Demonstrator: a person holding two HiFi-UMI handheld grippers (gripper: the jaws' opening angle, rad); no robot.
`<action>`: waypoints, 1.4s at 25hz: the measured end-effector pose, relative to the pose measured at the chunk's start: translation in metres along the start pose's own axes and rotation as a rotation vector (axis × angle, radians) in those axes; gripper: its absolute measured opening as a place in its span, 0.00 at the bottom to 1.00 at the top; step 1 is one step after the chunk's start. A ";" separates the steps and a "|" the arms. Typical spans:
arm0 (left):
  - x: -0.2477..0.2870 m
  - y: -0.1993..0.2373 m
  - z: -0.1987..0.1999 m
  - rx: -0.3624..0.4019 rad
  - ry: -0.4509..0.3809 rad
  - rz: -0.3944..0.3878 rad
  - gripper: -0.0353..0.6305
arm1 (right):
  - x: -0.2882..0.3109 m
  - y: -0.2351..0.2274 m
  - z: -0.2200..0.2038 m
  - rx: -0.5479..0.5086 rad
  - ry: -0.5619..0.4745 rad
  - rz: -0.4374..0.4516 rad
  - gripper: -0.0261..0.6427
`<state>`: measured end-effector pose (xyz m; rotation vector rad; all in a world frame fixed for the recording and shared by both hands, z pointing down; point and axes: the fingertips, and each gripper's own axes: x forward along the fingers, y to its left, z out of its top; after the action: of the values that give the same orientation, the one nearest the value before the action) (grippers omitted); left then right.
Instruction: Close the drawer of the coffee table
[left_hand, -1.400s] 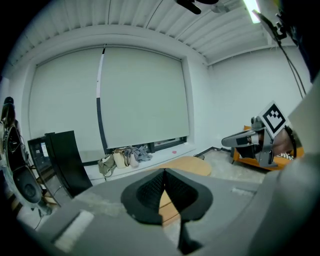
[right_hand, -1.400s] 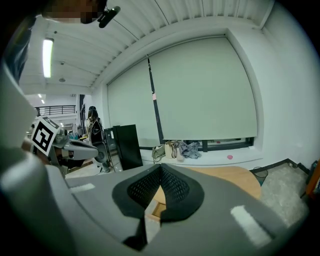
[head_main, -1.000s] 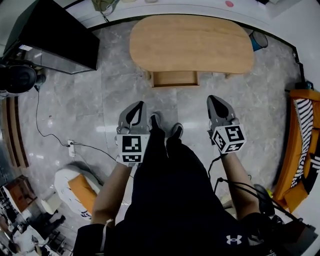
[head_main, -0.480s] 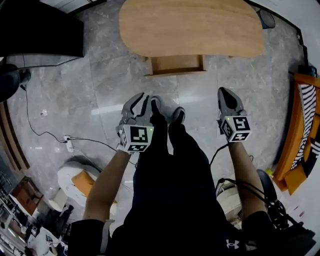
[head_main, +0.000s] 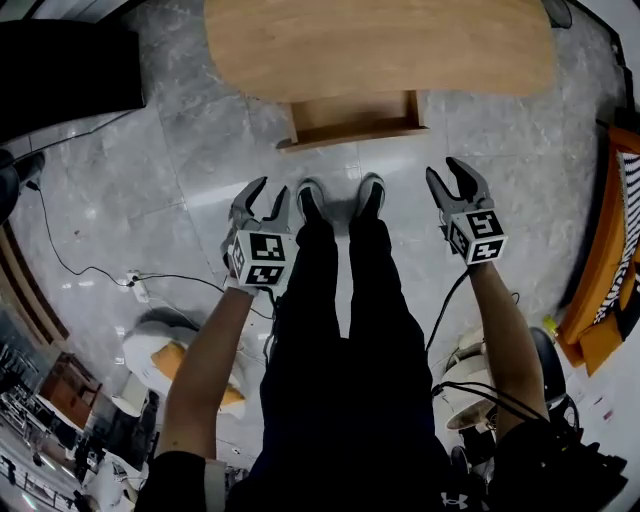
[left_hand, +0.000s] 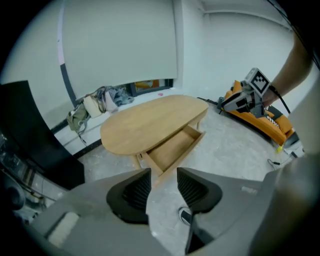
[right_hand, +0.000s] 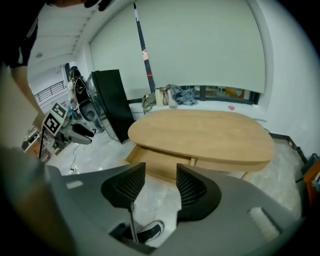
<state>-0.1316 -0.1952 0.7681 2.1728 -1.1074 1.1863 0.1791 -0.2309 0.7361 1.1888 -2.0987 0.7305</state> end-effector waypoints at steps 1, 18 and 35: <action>0.010 0.001 -0.008 -0.025 0.022 -0.005 0.32 | 0.009 -0.004 -0.011 -0.001 0.025 0.021 0.36; 0.153 0.015 -0.114 -0.162 0.222 0.044 0.34 | 0.138 -0.096 -0.148 -0.161 0.250 0.010 0.37; 0.181 0.027 -0.104 -0.287 0.167 0.115 0.31 | 0.162 -0.089 -0.136 -0.085 0.157 -0.051 0.32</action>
<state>-0.1481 -0.2212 0.9761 1.7831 -1.2573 1.1532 0.2236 -0.2621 0.9591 1.0986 -1.9435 0.6819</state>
